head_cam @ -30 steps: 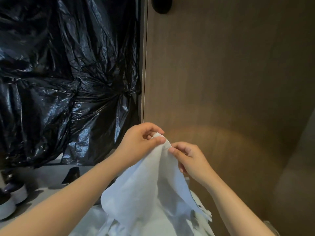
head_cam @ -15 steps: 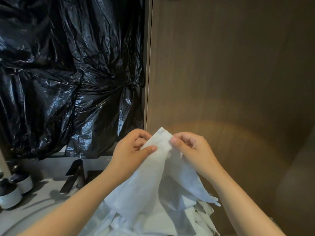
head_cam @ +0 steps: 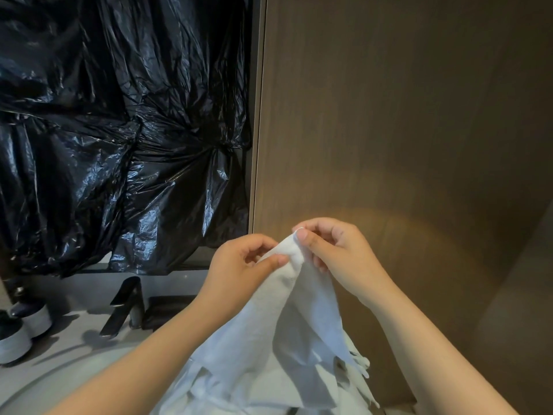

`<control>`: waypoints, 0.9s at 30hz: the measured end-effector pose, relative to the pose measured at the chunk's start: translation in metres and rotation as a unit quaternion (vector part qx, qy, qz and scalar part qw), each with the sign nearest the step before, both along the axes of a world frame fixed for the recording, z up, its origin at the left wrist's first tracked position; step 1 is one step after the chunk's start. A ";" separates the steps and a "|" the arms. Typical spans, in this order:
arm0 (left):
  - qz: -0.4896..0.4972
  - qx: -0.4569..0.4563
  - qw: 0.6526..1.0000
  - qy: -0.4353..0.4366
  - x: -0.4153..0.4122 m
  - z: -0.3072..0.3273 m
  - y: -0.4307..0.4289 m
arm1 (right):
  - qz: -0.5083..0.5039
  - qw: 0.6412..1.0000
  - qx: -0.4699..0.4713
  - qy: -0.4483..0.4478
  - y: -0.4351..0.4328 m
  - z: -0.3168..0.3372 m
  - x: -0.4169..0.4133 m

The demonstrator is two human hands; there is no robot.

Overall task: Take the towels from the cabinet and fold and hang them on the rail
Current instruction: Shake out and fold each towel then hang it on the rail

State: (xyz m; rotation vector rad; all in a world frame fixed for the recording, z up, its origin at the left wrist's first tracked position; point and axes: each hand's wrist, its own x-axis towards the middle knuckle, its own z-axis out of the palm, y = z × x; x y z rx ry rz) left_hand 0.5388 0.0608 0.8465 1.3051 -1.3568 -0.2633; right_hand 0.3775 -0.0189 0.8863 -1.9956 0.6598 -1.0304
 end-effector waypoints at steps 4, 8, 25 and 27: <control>-0.011 -0.002 1.000 -0.009 0.000 -0.001 -0.002 | -0.007 1.000 0.006 0.001 0.001 0.002 0.000; -0.025 0.015 0.999 -0.015 0.002 -0.005 -0.003 | -0.038 0.999 -0.013 -0.012 -0.003 0.005 0.000; 0.024 0.131 0.967 -0.219 0.039 -0.025 -0.013 | -0.202 0.972 -0.048 -0.109 -0.073 0.061 -0.038; 0.021 0.140 0.959 -0.246 0.043 -0.022 -0.014 | -0.228 0.967 -0.027 -0.112 -0.081 0.065 -0.043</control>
